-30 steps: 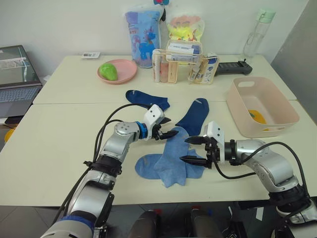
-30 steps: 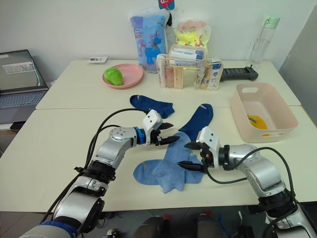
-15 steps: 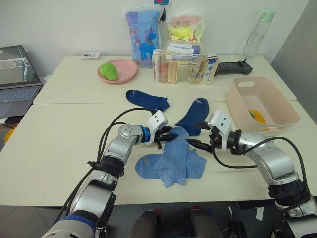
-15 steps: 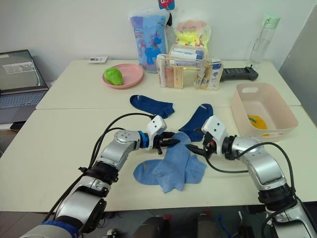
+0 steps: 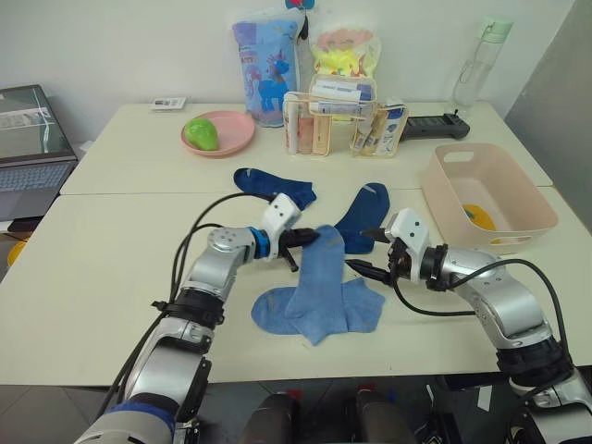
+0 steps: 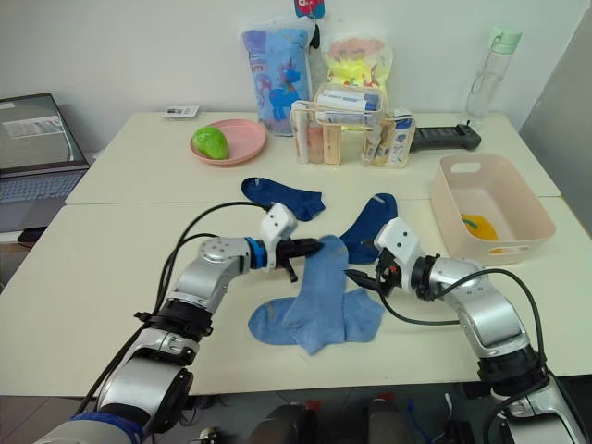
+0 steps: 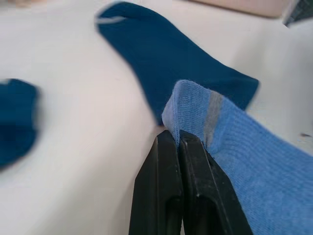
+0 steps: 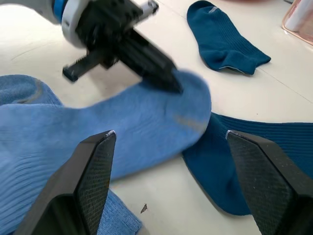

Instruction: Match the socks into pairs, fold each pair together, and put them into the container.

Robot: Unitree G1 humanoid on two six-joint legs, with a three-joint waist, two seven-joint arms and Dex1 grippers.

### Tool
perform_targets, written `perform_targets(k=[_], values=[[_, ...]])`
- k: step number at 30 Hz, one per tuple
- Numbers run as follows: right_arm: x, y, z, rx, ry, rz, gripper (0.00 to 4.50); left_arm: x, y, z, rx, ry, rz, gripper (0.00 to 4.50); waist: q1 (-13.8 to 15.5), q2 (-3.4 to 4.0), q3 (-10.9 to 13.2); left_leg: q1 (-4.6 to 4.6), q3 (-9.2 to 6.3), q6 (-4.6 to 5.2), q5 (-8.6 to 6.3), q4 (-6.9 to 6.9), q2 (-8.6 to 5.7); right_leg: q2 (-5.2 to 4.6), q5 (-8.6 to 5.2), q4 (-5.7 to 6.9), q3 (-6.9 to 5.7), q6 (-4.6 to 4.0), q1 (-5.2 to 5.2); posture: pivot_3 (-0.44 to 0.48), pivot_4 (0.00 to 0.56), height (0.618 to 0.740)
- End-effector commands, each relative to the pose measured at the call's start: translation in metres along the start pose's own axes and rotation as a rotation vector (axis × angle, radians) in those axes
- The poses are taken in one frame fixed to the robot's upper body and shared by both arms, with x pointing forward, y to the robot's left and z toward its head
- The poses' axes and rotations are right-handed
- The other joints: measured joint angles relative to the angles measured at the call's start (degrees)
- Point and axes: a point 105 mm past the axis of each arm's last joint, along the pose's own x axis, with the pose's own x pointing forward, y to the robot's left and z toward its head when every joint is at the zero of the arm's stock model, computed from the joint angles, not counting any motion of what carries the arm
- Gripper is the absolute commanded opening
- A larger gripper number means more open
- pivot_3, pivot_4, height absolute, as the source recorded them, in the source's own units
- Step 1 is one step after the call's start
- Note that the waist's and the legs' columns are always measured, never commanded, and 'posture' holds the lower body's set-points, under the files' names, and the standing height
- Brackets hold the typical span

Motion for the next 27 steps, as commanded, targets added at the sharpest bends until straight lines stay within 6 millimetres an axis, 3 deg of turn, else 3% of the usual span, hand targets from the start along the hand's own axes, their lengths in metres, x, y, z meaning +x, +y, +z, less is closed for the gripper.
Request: perform_targets(k=[1,5,8,17,24,27], values=[[-0.003,0.009,0.009,-0.002,-0.036,0.031,3.86,-0.030,0.037,0.005,-0.030,-0.054,0.242,0.03,-0.09,0.00,0.00,0.01,0.01,0.00,0.00,0.00,0.00,0.00,0.00,0.00,0.00,0.00,0.00,0.000,0.150,0.740],[0.000,0.024,0.004,0.021,-0.010,0.114,3.86,-0.039,0.039,-0.003,-0.050,-0.054,0.312,0.03,-0.04,0.00,0.00,0.01,-0.01,0.00,0.00,0.00,0.00,0.00,0.00,0.02,0.00,0.00,0.00,0.000,0.150,0.740],[0.003,0.040,-0.012,0.023,0.083,0.204,3.86,-0.043,0.038,-0.001,-0.084,-0.093,0.364,0.03,0.38,-0.01,-0.01,-0.04,-0.05,0.02,-0.02,0.12,-0.03,-0.01,0.01,-0.01,-0.02,0.01,0.02,0.000,0.150,0.740],[0.025,0.037,-0.023,0.045,0.133,0.177,3.86,-0.038,0.020,-0.003,-0.062,-0.071,0.310,0.03,0.12,-0.02,-0.02,-0.03,-0.04,0.03,-0.04,0.18,-0.02,0.00,0.02,0.03,-0.02,0.04,0.04,0.000,0.150,0.740],[0.030,0.037,-0.019,0.074,0.112,0.179,3.86,-0.039,0.022,-0.001,-0.057,-0.072,0.310,0.03,0.12,-0.01,-0.02,-0.04,-0.04,0.03,-0.04,0.18,-0.03,0.00,0.03,0.02,-0.02,0.03,0.03,0.000,0.150,0.740],[0.032,0.037,-0.020,0.088,0.123,0.190,3.30,-0.038,0.018,-0.004,-0.037,-0.054,0.282,0.00,0.11,-0.01,-0.01,-0.04,-0.04,0.03,-0.04,0.18,-0.03,0.00,0.03,0.02,-0.02,0.03,0.04,0.000,0.150,0.740]])
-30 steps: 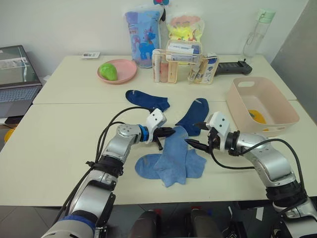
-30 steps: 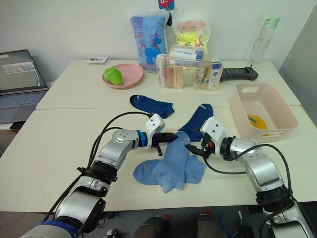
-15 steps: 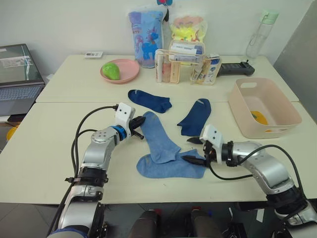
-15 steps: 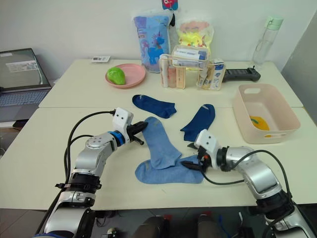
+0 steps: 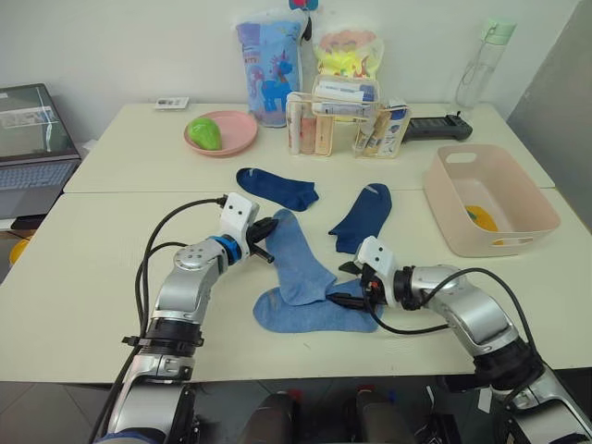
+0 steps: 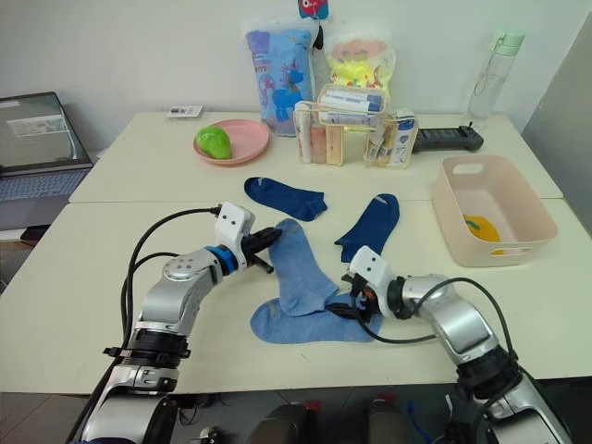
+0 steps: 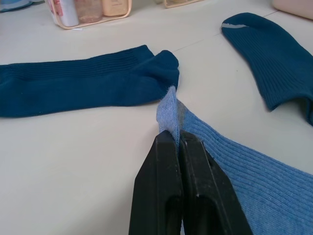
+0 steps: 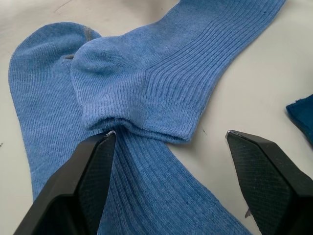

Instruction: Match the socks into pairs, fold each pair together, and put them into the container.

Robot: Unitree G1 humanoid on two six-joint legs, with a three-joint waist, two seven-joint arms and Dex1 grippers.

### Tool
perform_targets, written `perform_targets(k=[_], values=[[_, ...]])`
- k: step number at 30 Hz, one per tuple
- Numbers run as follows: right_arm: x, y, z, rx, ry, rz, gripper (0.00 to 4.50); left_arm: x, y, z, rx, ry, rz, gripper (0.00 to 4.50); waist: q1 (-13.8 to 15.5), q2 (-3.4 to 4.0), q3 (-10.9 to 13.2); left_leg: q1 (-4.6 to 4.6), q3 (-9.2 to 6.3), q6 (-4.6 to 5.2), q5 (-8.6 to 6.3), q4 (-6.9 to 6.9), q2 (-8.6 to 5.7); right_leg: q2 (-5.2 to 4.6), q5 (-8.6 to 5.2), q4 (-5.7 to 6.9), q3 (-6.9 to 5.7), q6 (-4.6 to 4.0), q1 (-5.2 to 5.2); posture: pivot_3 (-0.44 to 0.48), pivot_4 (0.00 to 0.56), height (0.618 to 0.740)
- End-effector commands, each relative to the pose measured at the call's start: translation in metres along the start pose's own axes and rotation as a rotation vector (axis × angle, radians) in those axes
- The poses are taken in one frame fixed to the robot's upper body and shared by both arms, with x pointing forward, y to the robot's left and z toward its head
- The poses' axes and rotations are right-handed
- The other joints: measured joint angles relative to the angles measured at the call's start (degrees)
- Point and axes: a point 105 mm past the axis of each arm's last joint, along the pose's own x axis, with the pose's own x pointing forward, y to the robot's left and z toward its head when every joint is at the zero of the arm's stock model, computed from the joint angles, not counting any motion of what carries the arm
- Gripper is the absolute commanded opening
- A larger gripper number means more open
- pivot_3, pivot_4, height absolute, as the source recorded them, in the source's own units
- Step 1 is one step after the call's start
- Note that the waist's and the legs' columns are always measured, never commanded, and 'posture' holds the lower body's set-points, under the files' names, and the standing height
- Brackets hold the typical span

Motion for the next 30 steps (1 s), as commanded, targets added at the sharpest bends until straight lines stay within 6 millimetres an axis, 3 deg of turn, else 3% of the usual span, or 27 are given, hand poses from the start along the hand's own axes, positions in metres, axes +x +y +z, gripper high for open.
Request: perform_targets(k=[1,9,18,23,30], values=[[-0.002,-0.002,0.011,0.000,-0.031,0.010,2.96,-0.001,-0.002,0.012,0.047,-0.027,-0.022,0.00,-0.01,0.00,0.00,0.00,0.00,0.00,0.00,0.00,0.00,0.00,0.00,0.00,0.00,0.00,0.00,0.000,0.150,0.740],[-0.002,-0.006,0.013,0.016,-0.043,0.003,0.07,0.002,-0.001,0.016,0.059,-0.033,-0.028,0.00,-0.01,0.00,0.00,0.00,0.00,0.00,0.00,0.00,0.00,0.00,0.00,0.00,0.00,0.00,0.00,0.000,0.150,0.740],[-0.010,-0.012,0.025,0.042,-0.092,-0.014,0.02,-0.003,0.001,0.015,0.054,-0.035,-0.021,0.00,-0.01,0.00,0.00,0.00,0.00,0.00,0.00,0.00,0.00,0.00,0.00,0.00,0.00,0.00,0.00,0.000,0.150,0.740],[-0.027,-0.017,0.029,0.058,-0.097,-0.029,0.02,-0.020,0.000,0.026,-0.019,-0.098,-0.005,0.00,-0.03,0.00,0.00,-0.01,0.00,0.00,0.00,-0.01,0.01,0.00,0.00,-0.01,0.01,0.00,-0.02,0.000,0.150,0.740],[-0.067,-0.040,0.023,0.094,-0.042,-0.132,0.02,-0.060,-0.045,0.023,-0.160,-0.122,-0.125,0.00,0.01,0.01,0.00,0.00,0.01,0.02,-0.03,-0.04,0.02,0.00,0.00,-0.07,0.03,0.00,0.04,0.000,0.150,0.740]])
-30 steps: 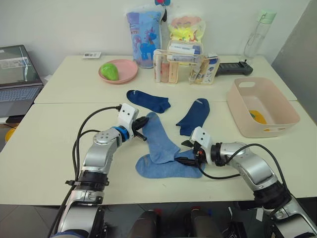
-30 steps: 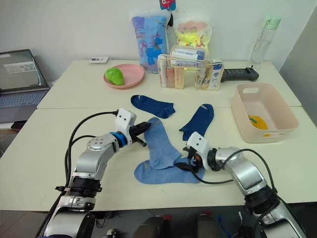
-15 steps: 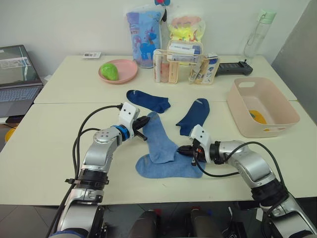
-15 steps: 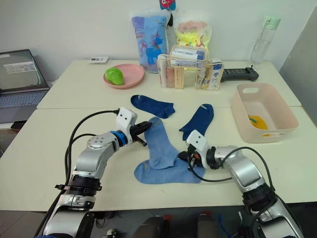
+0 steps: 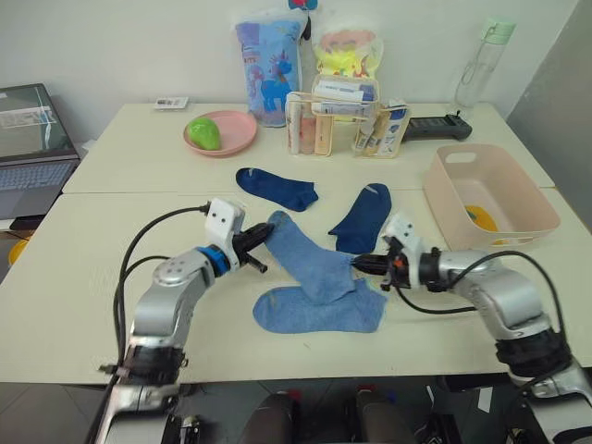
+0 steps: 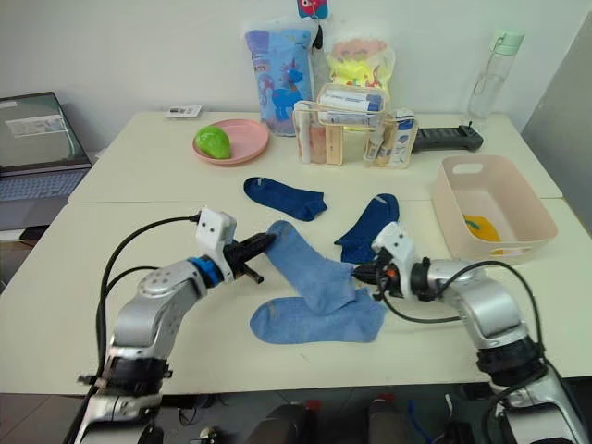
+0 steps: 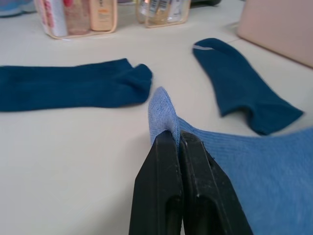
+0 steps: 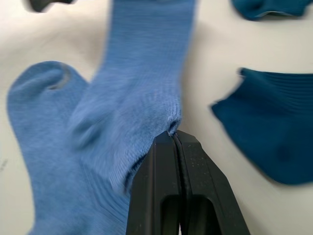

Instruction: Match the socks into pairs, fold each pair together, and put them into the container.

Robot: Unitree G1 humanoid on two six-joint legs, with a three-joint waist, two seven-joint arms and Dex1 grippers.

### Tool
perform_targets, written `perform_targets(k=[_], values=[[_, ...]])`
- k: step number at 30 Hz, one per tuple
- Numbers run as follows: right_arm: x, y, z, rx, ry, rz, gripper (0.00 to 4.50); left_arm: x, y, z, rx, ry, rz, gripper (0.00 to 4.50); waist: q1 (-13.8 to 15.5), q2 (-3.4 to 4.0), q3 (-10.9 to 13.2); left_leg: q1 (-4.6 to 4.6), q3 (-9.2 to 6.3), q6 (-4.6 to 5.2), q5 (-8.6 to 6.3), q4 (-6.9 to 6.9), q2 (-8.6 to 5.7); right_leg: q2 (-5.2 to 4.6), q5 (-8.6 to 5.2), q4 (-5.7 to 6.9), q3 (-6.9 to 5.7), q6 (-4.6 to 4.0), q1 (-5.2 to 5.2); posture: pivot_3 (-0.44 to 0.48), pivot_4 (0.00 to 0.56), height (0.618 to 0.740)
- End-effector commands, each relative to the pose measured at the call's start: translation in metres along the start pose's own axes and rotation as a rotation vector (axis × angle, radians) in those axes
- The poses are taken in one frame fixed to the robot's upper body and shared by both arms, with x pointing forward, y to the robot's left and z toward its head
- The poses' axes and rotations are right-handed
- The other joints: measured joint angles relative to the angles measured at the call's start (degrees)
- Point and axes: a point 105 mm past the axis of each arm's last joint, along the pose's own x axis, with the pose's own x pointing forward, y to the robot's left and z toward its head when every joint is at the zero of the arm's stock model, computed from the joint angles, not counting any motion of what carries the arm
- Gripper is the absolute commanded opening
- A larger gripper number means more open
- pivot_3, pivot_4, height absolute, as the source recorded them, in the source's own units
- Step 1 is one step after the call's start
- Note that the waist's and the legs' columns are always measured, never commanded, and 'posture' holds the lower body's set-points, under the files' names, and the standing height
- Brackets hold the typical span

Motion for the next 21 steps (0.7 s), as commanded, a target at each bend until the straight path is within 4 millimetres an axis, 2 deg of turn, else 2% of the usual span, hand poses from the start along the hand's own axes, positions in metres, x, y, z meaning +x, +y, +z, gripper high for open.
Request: perform_targets(k=[1,4,10,13,14,17,21], values=[[-0.014,-0.013,0.007,-0.018,-0.003,-0.051,0.02,-0.012,-0.022,0.012,-0.042,-0.056,-0.032,0.00,0.03,0.00,0.00,0.00,-0.01,0.00,0.00,0.00,0.01,0.00,0.00,0.00,-0.01,0.00,0.00,0.000,0.150,0.740],[-0.009,-0.023,0.005,-0.023,0.019,-0.084,0.02,-0.017,-0.026,0.002,-0.077,-0.037,-0.003,0.00,0.06,0.00,0.00,0.03,0.03,0.00,0.00,0.02,0.02,0.01,0.01,0.02,0.00,-0.01,0.02,0.000,0.150,0.740],[0.015,-0.017,0.010,-0.053,0.011,-0.032,0.02,-0.014,-0.016,-0.011,-0.088,-0.027,0.067,0.00,0.03,0.01,-0.01,0.03,0.07,0.00,0.00,0.00,0.03,0.01,0.01,0.02,0.01,-0.01,0.01,0.000,0.150,0.740],[0.022,-0.023,0.013,-0.058,-0.006,-0.049,0.02,-0.016,-0.015,-0.013,-0.097,-0.031,0.078,0.00,0.04,0.01,0.00,0.02,0.06,0.00,0.00,0.00,0.02,0.01,0.01,0.02,0.00,-0.01,0.00,0.000,0.150,0.740],[0.022,-0.026,0.014,-0.063,-0.011,-0.065,0.20,-0.018,-0.016,-0.015,-0.101,-0.029,0.078,0.00,0.04,0.01,0.00,0.01,0.06,0.00,0.00,0.00,0.02,0.01,0.01,0.00,0.00,-0.01,0.00,0.000,0.150,0.740],[0.020,-0.031,0.012,-0.062,-0.011,-0.085,0.97,-0.024,-0.015,-0.022,-0.101,-0.019,0.087,0.63,0.05,0.01,0.00,0.01,0.07,0.00,0.00,0.00,0.01,0.00,0.01,-0.03,0.02,-0.01,0.01,0.000,0.150,0.740],[0.013,-0.038,0.009,-0.059,-0.011,-0.128,2.32,-0.028,-0.010,-0.026,-0.089,-0.006,0.104,1.81,0.06,0.01,0.00,0.02,0.05,0.00,0.00,0.00,0.02,0.00,0.01,-0.02,0.00,-0.02,0.01,0.000,0.150,0.740]])
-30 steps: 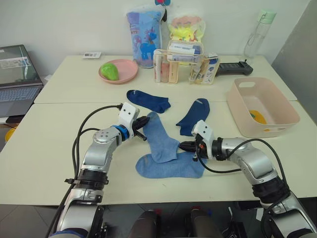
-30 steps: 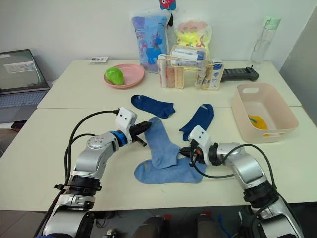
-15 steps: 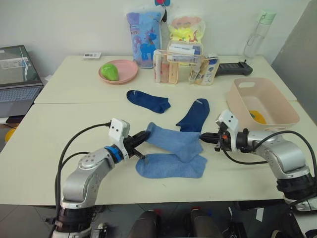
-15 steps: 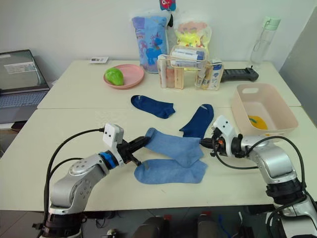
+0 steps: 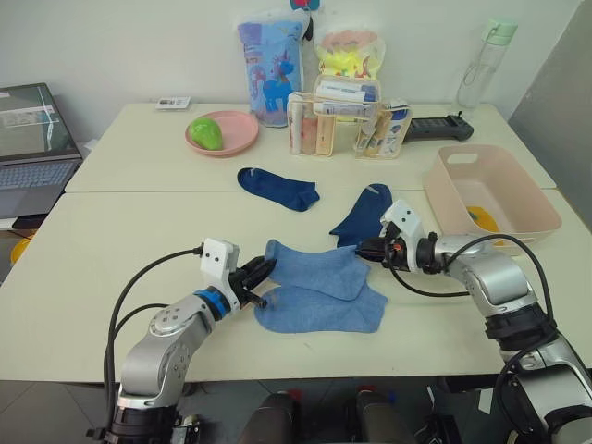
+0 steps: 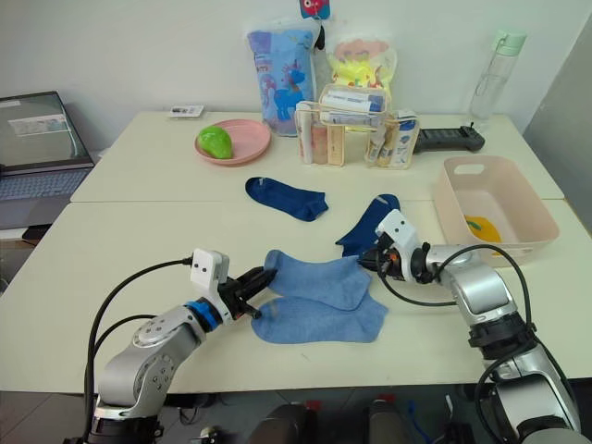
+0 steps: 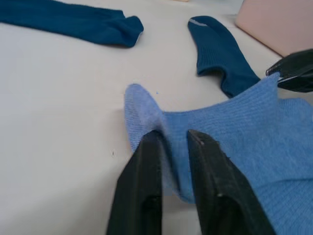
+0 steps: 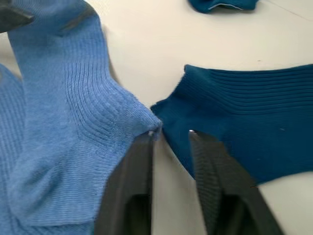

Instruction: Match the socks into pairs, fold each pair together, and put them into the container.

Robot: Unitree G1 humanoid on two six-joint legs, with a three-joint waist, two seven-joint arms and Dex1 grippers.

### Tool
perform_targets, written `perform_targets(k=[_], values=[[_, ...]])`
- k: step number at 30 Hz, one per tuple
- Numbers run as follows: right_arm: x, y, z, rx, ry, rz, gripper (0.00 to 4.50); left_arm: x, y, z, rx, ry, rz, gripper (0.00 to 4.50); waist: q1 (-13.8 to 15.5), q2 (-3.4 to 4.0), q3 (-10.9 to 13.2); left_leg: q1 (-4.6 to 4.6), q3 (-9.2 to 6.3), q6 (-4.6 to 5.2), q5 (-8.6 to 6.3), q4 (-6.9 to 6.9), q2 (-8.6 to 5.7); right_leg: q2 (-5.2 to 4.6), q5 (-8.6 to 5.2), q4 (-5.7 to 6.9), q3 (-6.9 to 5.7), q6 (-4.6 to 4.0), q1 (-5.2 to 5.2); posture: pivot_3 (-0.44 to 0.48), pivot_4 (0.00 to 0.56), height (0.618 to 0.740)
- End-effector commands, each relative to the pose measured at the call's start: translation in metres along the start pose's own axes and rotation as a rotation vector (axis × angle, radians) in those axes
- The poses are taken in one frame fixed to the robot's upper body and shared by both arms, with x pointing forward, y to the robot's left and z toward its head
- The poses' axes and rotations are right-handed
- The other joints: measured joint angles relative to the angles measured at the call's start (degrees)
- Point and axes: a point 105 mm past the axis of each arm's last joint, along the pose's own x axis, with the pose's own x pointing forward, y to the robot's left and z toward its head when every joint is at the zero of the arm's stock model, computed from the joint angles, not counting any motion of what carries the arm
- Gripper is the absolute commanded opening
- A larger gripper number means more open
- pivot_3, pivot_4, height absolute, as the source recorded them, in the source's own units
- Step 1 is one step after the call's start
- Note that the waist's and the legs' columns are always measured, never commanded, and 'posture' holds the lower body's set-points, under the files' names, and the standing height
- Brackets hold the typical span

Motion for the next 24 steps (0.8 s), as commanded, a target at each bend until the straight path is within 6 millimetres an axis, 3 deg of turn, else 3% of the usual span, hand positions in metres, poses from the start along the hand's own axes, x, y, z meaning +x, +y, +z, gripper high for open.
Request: perform_targets(k=[1,3,6,13,20,24], values=[[-0.015,-0.011,0.010,-0.017,-0.049,-0.058,2.64,-0.006,0.009,0.013,0.047,-0.041,0.026,2.11,0.00,0.00,0.00,0.00,0.00,0.00,0.00,0.00,0.00,0.00,0.00,0.00,0.01,0.00,0.00,0.000,0.150,0.740],[-0.027,-0.005,0.008,0.041,-0.069,-0.033,3.24,-0.011,0.022,0.019,0.085,-0.028,0.043,2.66,0.12,0.00,0.00,0.00,0.01,0.00,0.00,0.00,0.00,0.00,0.00,-0.01,0.01,0.00,0.00,0.000,0.150,0.740],[-0.034,0.009,0.002,0.074,-0.063,0.005,3.28,-0.011,0.033,0.025,0.145,0.004,0.029,3.57,0.33,0.00,0.00,-0.02,-0.03,0.00,0.00,-0.04,0.01,0.00,0.00,-0.02,-0.03,0.00,0.00,0.000,0.150,0.740],[-0.019,0.028,-0.005,0.120,-0.064,0.000,3.28,0.015,0.044,0.035,0.184,0.058,-0.035,3.57,0.04,0.03,-0.02,0.01,-0.01,0.01,-0.01,-0.03,0.01,0.01,0.01,0.00,-0.01,-0.02,0.00,0.000,0.150,0.740],[-0.011,0.027,-0.012,0.156,-0.049,-0.012,3.28,0.029,0.042,0.026,0.251,0.166,-0.084,3.57,-0.08,0.03,-0.01,0.00,0.00,0.00,0.00,-0.05,0.00,0.01,0.01,-0.01,0.02,-0.02,-0.03,0.000,0.150,0.740],[-0.012,0.034,-0.011,0.170,-0.056,0.022,2.39,0.027,0.045,0.024,0.247,0.166,-0.072,2.73,-0.07,0.03,-0.01,0.00,-0.01,0.00,0.00,-0.05,0.00,0.01,0.01,-0.01,0.01,-0.02,-0.03,0.000,0.150,0.740]])
